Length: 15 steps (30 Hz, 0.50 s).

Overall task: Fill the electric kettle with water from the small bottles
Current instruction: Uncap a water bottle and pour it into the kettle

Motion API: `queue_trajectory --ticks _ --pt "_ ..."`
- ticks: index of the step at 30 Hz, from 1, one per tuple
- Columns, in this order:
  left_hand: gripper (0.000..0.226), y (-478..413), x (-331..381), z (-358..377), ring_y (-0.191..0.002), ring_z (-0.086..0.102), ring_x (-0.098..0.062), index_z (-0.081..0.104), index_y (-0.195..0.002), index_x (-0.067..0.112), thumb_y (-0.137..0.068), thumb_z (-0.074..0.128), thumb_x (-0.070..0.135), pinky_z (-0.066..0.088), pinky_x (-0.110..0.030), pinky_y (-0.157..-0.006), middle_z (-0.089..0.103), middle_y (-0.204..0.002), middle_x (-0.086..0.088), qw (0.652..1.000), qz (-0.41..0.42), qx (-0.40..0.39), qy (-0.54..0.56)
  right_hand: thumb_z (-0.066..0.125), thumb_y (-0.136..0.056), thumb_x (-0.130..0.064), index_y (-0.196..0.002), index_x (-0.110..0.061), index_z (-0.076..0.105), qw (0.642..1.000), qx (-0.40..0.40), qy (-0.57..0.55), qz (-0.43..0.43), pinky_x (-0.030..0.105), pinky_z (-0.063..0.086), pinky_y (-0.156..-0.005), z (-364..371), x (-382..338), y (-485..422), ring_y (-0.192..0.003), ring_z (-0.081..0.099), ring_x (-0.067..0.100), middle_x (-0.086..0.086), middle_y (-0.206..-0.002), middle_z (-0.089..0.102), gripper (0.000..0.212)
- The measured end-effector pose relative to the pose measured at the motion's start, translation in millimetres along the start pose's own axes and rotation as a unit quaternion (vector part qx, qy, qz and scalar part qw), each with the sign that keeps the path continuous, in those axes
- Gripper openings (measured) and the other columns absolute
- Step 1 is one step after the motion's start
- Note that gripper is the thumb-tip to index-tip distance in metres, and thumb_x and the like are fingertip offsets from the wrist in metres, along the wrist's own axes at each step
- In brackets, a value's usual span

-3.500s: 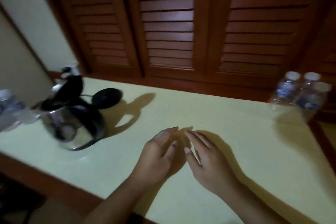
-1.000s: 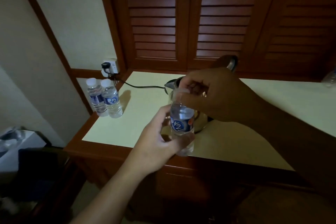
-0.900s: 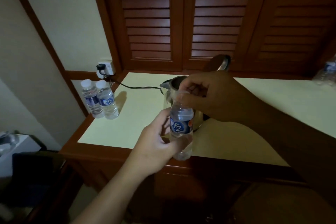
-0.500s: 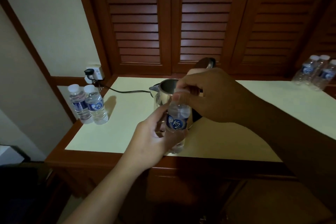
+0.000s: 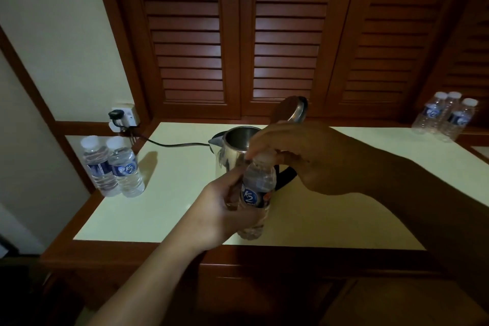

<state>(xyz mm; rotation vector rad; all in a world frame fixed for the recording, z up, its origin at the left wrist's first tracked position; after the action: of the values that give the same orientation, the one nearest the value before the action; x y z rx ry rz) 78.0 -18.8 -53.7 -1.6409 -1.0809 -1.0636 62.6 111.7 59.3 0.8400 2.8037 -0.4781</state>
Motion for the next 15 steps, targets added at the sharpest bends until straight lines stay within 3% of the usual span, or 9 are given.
queue_trajectory --ticks 4,7,10,13,15 --pt "0.065 -2 -8 -4 -0.102 0.077 -0.013 0.061 -0.140 0.019 -0.084 0.081 -0.009 0.056 -0.023 -0.082 0.080 -0.110 0.007 1.000 -0.010 0.018 -0.011 0.063 -0.089 0.009 -0.132 -0.028 0.063 0.999 -0.018 -0.020 0.035 0.038 0.048 -0.108 9 9 -1 -0.128 0.054 0.009 -0.011 -0.136 0.060 0.056" --pt "0.057 1 -8 -7 -0.101 0.075 -0.007 0.066 -0.129 0.029 -0.084 0.082 -0.003 0.056 -0.019 -0.080 0.078 -0.108 0.014 0.998 -0.011 0.042 -0.036 0.069 -0.095 -0.024 -0.136 -0.034 0.058 0.997 0.027 -0.046 0.047 0.026 0.043 -0.110 11 5 1 -0.132 0.047 0.001 -0.020 -0.143 0.053 0.044" --pt "0.056 6 -8 -9 -0.103 0.073 -0.004 0.065 -0.128 0.035 -0.083 0.085 0.008 0.057 -0.018 -0.078 0.076 -0.110 0.018 0.996 -0.016 0.055 -0.063 0.064 -0.092 -0.047 -0.132 -0.033 0.060 0.992 0.099 -0.044 0.068 0.024 0.046 -0.098 17 5 2 -0.119 0.052 0.000 -0.015 -0.133 0.058 0.043" --pt "0.056 12 -9 -13 -0.104 0.072 -0.001 0.063 -0.128 0.036 -0.084 0.086 0.010 0.058 -0.015 -0.072 0.075 -0.111 0.021 0.997 -0.030 0.057 -0.052 0.062 -0.096 -0.045 -0.128 -0.031 0.065 0.985 0.130 -0.061 0.097 0.015 0.038 -0.086 26 7 3 -0.100 0.051 -0.009 -0.015 -0.122 0.063 0.035" --pt "0.058 15 -10 -14 -0.105 0.071 0.001 0.062 -0.128 0.039 -0.085 0.085 0.009 0.059 -0.016 -0.071 0.074 -0.111 0.024 0.997 -0.035 0.055 -0.046 0.065 -0.095 -0.038 -0.127 -0.031 0.066 0.980 0.137 -0.090 0.114 0.011 0.039 -0.084 30 8 8 -0.101 0.052 -0.010 -0.017 -0.121 0.064 0.032"
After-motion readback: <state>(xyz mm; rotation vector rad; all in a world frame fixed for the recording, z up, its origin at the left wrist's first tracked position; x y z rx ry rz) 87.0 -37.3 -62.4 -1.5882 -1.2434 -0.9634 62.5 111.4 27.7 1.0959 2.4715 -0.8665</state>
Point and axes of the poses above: each hand's wrist, its own y-axis away from the middle knuckle, its own z-axis out of the palm, x = y × z, the point moved 8 cm from there along -y, towards the middle knuckle
